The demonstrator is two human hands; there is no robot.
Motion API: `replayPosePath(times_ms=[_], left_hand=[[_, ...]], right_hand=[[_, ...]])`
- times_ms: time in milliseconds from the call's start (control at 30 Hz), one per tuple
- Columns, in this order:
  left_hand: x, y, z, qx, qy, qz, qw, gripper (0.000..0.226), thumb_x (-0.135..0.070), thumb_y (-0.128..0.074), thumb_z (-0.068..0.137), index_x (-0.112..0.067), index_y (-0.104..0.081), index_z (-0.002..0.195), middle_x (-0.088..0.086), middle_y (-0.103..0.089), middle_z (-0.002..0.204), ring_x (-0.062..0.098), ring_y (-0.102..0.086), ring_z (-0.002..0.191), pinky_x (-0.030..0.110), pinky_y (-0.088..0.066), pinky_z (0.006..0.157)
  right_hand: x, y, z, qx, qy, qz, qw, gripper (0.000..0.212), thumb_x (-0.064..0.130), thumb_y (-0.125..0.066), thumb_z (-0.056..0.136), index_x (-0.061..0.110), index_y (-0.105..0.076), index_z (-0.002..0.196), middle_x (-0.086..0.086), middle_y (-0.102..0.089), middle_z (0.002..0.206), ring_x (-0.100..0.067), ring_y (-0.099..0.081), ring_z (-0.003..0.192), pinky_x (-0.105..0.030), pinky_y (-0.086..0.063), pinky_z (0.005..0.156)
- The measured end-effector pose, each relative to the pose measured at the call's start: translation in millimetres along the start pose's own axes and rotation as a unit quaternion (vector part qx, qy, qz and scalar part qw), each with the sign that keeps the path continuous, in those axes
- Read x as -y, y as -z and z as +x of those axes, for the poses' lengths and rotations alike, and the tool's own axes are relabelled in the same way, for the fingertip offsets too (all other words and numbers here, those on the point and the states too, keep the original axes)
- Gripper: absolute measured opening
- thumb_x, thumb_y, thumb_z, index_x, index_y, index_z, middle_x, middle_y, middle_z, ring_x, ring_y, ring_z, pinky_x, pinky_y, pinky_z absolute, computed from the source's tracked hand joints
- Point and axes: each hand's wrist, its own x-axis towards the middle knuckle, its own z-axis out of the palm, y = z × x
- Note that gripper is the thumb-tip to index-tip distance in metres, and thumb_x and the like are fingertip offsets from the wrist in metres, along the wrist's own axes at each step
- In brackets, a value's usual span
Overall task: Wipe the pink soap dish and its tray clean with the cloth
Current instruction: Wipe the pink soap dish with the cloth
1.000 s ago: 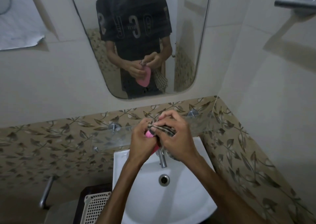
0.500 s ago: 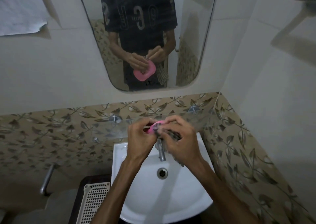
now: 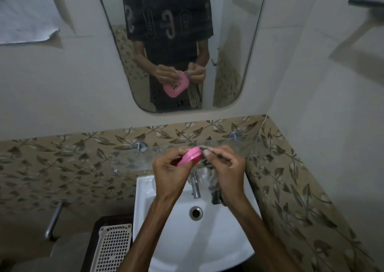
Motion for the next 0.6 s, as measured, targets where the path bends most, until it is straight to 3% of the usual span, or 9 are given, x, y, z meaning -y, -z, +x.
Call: replayPosePath(times_ms=[67, 200, 233, 300, 367, 433, 533, 600], left_hand=[[0.1, -0.6, 1.6, -0.011, 0.016, -0.008, 1.000, 0.031, -0.001, -0.087, 0.078, -0.026, -0.080, 0.095, -0.013, -0.079, 0.087, 0.010, -0.076, 0.082, 0.030, -0.064, 0.075], [-0.2, 4.9, -4.9, -0.002, 0.020, -0.034, 0.999, 0.023, -0.017, -0.087, 0.076, -0.028, -0.081, 0.096, -0.010, -0.080, 0.086, 0.012, -0.075, 0.078, 0.026, -0.062, 0.071], [-0.7, 6.2, -3.8, 0.003, 0.017, -0.040, 0.999, 0.021, -0.022, -0.086, 0.076, -0.030, -0.080, 0.095, -0.011, -0.080, 0.086, 0.011, -0.075, 0.078, 0.026, -0.062, 0.071], [1.9, 4.6, 0.9, 0.016, 0.016, -0.041, 0.999, 0.015, -0.019, -0.077, 0.080, -0.024, -0.081, 0.093, -0.004, -0.079, 0.085, 0.015, -0.075, 0.077, 0.036, -0.064, 0.070], [3.5, 0.9, 1.7, 0.014, 0.021, -0.039, 0.999, 0.022, -0.010, -0.067, 0.080, -0.023, -0.081, 0.090, -0.001, -0.079, 0.083, 0.018, -0.075, 0.076, 0.037, -0.061, 0.067], [3.4, 2.1, 0.9, 0.008, 0.024, -0.039, 0.999, 0.035, -0.005, -0.071, 0.080, -0.038, -0.081, 0.089, -0.007, -0.080, 0.085, 0.014, -0.075, 0.078, 0.028, -0.059, 0.069], [4.5, 11.1, -1.1, 0.010, 0.013, -0.035, 0.999, 0.033, -0.027, -0.079, 0.074, -0.055, -0.078, 0.091, -0.022, -0.078, 0.089, 0.006, -0.075, 0.080, 0.018, -0.058, 0.070], [10.1, 17.9, -0.2, 0.003, 0.030, -0.032, 0.999, 0.032, -0.033, -0.077, 0.071, -0.058, -0.077, 0.091, -0.025, -0.077, 0.089, 0.005, -0.074, 0.082, 0.019, -0.059, 0.072]], right_hand=[[2.5, -6.0, -2.4, 0.028, 0.085, -0.060, 0.994, 0.015, 0.014, -0.079, 0.089, 0.026, -0.081, 0.097, 0.006, -0.071, 0.095, -0.008, -0.071, 0.091, -0.014, -0.057, 0.076], [-1.0, -2.9, 8.0, -0.033, -0.020, -0.038, 0.999, 0.019, 0.004, -0.077, 0.091, 0.023, -0.080, 0.092, -0.002, -0.072, 0.094, -0.015, -0.072, 0.089, -0.020, -0.057, 0.076], [-0.4, -3.6, 5.8, -0.026, -0.006, -0.033, 0.999, 0.020, 0.004, -0.077, 0.091, 0.023, -0.081, 0.093, -0.002, -0.071, 0.095, -0.012, -0.071, 0.088, -0.018, -0.057, 0.076], [4.0, -10.8, -3.2, 0.023, 0.102, -0.077, 0.992, 0.015, 0.008, -0.079, 0.089, 0.020, -0.082, 0.098, 0.002, -0.070, 0.096, -0.008, -0.070, 0.088, -0.015, -0.055, 0.077], [0.6, -18.8, -3.9, 0.065, 0.189, -0.126, 0.972, 0.013, 0.011, -0.080, 0.088, 0.015, -0.082, 0.100, 0.003, -0.068, 0.095, -0.010, -0.068, 0.089, -0.018, -0.054, 0.079], [-2.2, -20.0, 4.6, 0.054, 0.140, -0.111, 0.982, 0.009, 0.011, -0.080, 0.088, 0.012, -0.082, 0.097, 0.002, -0.069, 0.093, -0.012, -0.069, 0.088, -0.021, -0.055, 0.079], [-8.7, -12.6, 17.9, 0.016, -0.020, -0.073, 0.997, 0.004, 0.011, -0.081, 0.088, 0.010, -0.083, 0.092, -0.003, -0.075, 0.091, -0.017, -0.073, 0.087, -0.031, -0.059, 0.081], [-11.8, -8.4, 21.9, 0.045, -0.118, -0.007, 0.992, 0.005, 0.014, -0.080, 0.089, 0.012, -0.084, 0.091, -0.007, -0.080, 0.089, -0.022, -0.077, 0.087, -0.036, -0.061, 0.082]])
